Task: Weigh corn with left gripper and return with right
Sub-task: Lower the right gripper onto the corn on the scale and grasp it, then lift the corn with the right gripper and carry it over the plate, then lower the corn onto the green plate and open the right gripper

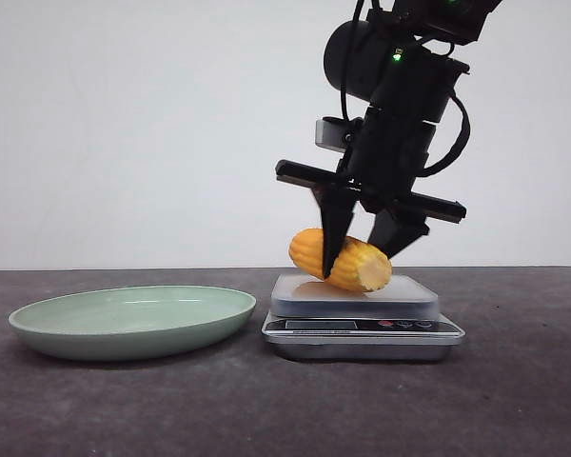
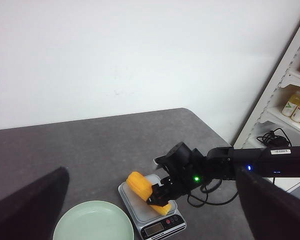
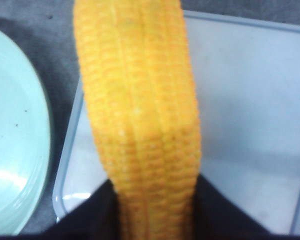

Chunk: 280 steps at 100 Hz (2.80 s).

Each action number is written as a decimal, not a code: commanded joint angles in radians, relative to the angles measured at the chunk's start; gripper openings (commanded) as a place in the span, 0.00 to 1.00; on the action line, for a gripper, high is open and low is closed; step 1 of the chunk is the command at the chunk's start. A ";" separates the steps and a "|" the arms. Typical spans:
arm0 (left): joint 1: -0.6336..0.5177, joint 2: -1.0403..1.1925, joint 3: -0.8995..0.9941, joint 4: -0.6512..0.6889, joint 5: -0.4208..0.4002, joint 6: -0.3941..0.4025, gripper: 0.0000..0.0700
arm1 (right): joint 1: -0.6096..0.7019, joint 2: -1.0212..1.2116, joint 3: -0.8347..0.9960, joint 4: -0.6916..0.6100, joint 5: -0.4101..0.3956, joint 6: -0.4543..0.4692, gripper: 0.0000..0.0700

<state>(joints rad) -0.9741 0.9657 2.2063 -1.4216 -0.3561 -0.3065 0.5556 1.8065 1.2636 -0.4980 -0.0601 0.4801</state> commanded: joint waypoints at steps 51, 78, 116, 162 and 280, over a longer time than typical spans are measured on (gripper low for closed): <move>-0.012 0.007 0.021 -0.038 0.016 0.022 1.00 | 0.077 -0.290 0.311 0.052 0.009 -0.076 0.01; -0.012 0.007 0.021 -0.037 0.016 0.045 1.00 | 0.154 -0.292 0.436 0.095 0.012 -0.065 0.01; -0.012 0.007 0.021 -0.038 0.016 0.071 1.00 | 0.250 -0.033 0.436 0.069 -0.008 0.093 0.01; -0.012 0.007 0.021 -0.038 0.016 0.070 1.00 | 0.277 0.309 0.436 0.041 -0.135 0.353 0.01; -0.012 0.007 -0.010 -0.038 -0.014 0.047 0.86 | 0.447 -0.322 0.596 -0.280 0.378 -0.395 0.05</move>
<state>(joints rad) -0.9741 0.9653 2.1815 -1.4220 -0.3660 -0.2539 0.9459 1.5417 1.8450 -0.7601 0.2031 0.2729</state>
